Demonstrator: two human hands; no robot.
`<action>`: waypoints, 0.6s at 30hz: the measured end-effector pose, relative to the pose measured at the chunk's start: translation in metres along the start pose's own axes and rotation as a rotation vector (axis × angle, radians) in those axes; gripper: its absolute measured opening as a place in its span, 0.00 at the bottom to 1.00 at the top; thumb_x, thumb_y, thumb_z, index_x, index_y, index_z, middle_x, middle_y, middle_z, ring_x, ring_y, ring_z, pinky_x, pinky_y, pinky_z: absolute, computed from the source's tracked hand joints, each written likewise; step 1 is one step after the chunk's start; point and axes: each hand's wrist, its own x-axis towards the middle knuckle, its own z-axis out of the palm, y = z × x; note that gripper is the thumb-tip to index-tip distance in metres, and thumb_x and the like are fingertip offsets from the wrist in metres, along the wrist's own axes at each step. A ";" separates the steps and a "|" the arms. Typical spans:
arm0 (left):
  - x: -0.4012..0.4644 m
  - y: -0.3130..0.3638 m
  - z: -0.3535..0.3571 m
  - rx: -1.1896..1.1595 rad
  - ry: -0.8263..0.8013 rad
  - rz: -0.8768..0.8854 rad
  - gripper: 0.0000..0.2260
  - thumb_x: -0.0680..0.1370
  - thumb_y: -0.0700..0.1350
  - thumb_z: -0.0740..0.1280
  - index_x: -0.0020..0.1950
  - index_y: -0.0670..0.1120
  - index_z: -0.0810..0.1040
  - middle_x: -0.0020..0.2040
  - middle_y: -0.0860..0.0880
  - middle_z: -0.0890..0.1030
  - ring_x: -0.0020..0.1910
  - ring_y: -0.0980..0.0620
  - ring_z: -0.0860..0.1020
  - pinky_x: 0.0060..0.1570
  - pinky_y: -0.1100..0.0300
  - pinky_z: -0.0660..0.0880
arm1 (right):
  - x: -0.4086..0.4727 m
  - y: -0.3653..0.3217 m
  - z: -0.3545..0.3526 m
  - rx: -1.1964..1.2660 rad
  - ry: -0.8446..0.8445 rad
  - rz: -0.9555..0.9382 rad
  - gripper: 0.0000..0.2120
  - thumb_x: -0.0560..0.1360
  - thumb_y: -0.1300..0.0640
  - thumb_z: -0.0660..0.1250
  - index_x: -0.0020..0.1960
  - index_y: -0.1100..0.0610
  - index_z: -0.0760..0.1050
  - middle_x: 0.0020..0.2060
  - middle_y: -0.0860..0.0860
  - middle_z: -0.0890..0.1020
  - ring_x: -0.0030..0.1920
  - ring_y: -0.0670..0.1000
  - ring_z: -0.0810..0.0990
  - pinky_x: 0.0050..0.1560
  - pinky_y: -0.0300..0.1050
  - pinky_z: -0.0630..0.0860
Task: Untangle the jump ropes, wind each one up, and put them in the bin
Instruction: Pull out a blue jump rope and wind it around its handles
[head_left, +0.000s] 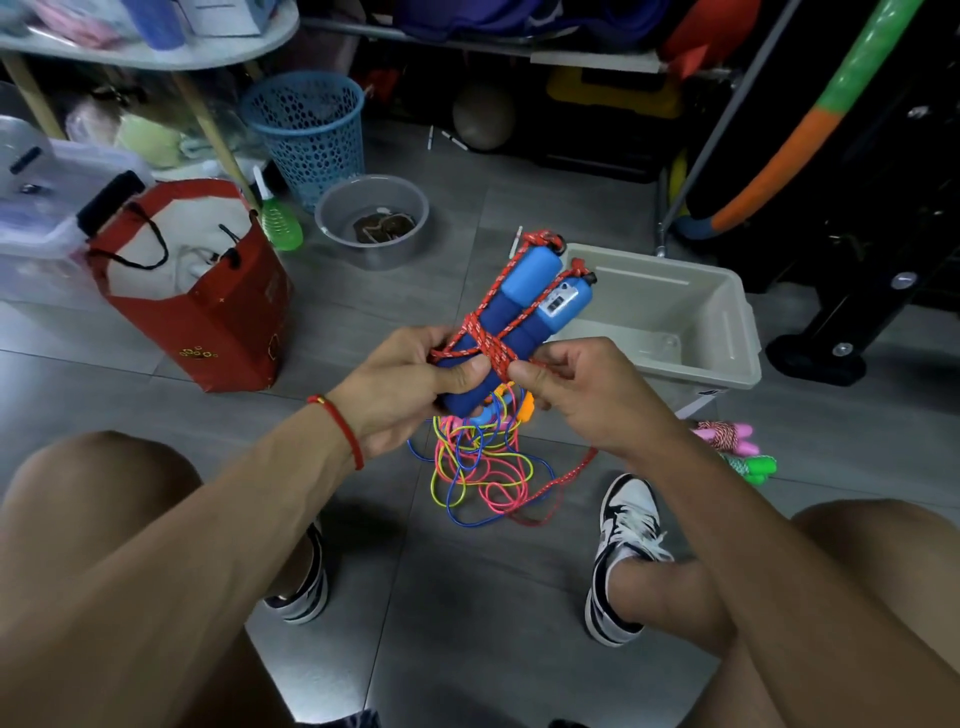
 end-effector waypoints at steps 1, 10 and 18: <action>0.002 -0.001 -0.001 0.004 0.049 0.015 0.20 0.75 0.37 0.71 0.65 0.35 0.75 0.59 0.33 0.81 0.53 0.42 0.81 0.53 0.49 0.80 | -0.001 -0.001 0.000 -0.037 -0.015 0.031 0.12 0.80 0.51 0.68 0.44 0.58 0.82 0.29 0.45 0.80 0.32 0.43 0.75 0.42 0.46 0.72; 0.010 -0.011 -0.003 0.507 0.322 0.095 0.09 0.72 0.45 0.76 0.51 0.47 0.84 0.40 0.47 0.85 0.36 0.55 0.82 0.39 0.58 0.78 | -0.002 -0.003 0.011 -0.284 -0.004 0.118 0.16 0.82 0.58 0.58 0.42 0.56 0.82 0.30 0.46 0.78 0.29 0.42 0.72 0.33 0.39 0.67; 0.005 -0.026 0.026 1.049 0.478 0.427 0.16 0.70 0.48 0.77 0.57 0.50 0.82 0.44 0.48 0.80 0.44 0.46 0.80 0.42 0.58 0.72 | 0.000 -0.008 0.021 0.016 0.256 0.252 0.30 0.77 0.40 0.67 0.24 0.56 0.65 0.18 0.44 0.64 0.26 0.47 0.66 0.31 0.45 0.62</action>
